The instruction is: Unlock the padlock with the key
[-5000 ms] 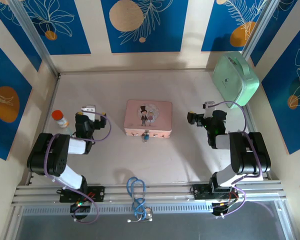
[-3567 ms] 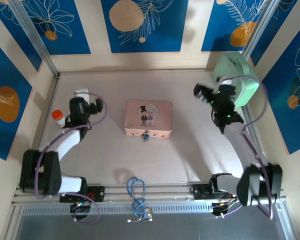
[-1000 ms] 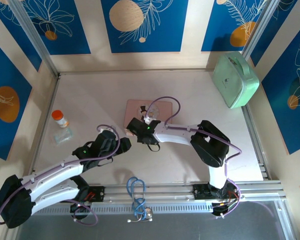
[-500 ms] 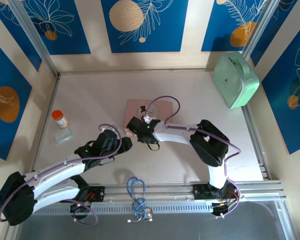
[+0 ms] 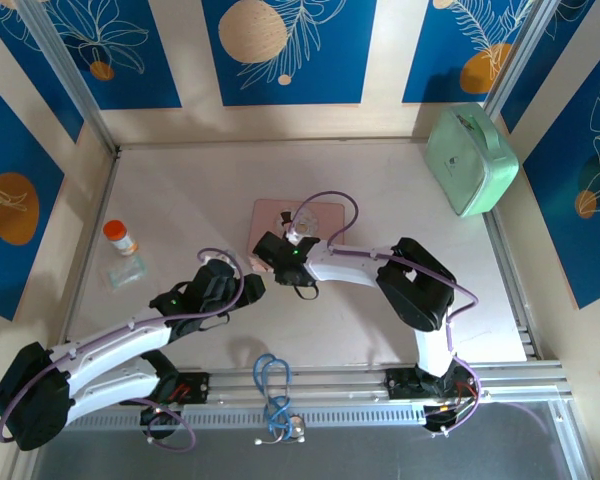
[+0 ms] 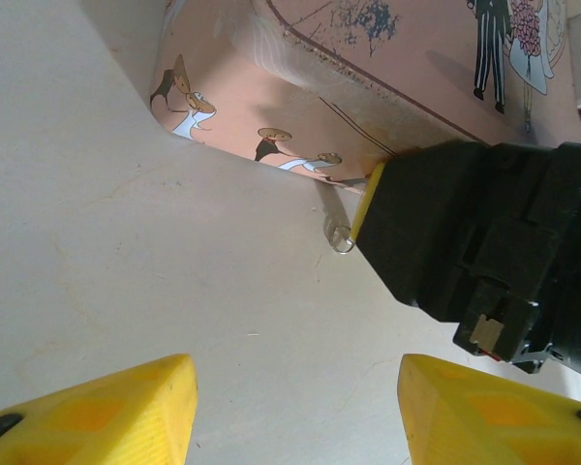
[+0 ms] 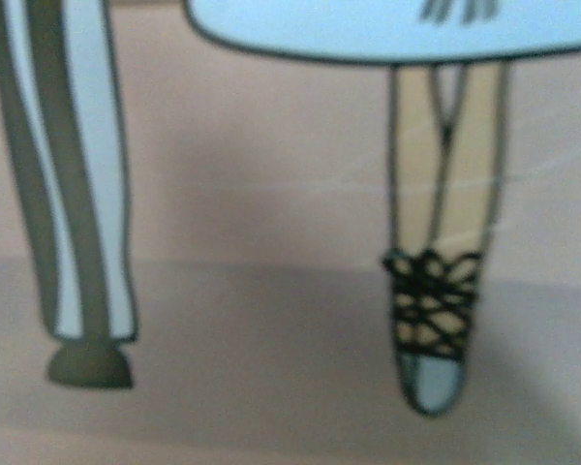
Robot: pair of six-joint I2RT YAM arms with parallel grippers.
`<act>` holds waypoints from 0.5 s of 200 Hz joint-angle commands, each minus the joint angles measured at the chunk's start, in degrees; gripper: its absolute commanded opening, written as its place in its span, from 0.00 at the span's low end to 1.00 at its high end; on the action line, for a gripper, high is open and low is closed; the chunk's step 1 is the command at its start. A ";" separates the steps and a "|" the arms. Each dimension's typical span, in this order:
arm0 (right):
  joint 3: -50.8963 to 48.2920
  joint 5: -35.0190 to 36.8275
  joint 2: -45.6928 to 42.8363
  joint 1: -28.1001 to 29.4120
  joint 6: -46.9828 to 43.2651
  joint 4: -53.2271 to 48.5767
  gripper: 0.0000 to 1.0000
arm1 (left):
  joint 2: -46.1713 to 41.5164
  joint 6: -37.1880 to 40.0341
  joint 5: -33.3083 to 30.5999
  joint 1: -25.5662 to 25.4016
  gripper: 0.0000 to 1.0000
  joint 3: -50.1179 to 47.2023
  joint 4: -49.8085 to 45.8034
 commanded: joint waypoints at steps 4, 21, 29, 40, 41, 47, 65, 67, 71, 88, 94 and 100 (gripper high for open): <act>2.39 -1.64 1.28 -0.49 -0.59 -1.54 0.32 | -0.57 0.30 -0.23 0.49 0.57 -0.78 0.57; 2.95 -1.92 1.41 -0.51 -0.55 -2.60 0.30 | -0.52 0.81 -0.53 0.49 0.57 -0.54 0.56; 3.13 -2.12 1.22 -0.60 -0.38 -3.09 0.30 | -0.53 1.13 -0.49 0.55 0.57 -0.52 0.79; 3.34 -2.69 0.85 -0.67 -0.37 -3.67 0.29 | -0.44 1.19 -0.51 0.53 0.57 -0.60 1.24; 3.34 -2.72 0.80 -0.68 -0.37 -3.73 0.29 | -0.44 1.18 -0.50 0.51 0.57 -0.65 1.31; 3.42 -3.20 0.64 -0.68 -0.38 -4.04 0.29 | -0.36 1.25 -0.36 0.55 0.57 -0.88 1.93; 4.19 -5.20 0.38 -1.07 -0.43 -5.42 0.28 | -0.21 0.81 0.02 0.51 0.57 -1.73 4.05; 4.33 -5.48 0.35 -1.11 -0.39 -5.67 0.28 | -0.19 0.69 0.08 0.49 0.57 -1.92 4.29; 4.62 -6.07 0.39 -1.19 -0.37 -6.19 0.28 | -0.13 0.57 0.27 0.49 0.57 -2.17 5.03; 5.66 -8.76 0.43 -1.85 -0.55 -7.88 0.25 | 0.25 -0.01 1.26 0.51 0.56 -3.29 8.12; 6.00 -9.68 0.45 -2.00 -0.76 -8.36 0.24 | 0.50 -0.01 1.70 0.49 0.55 -3.69 9.28; 6.38 -10.66 0.47 -2.29 -0.98 -8.84 0.23 | 0.82 -0.03 2.23 0.49 0.54 -3.97 10.42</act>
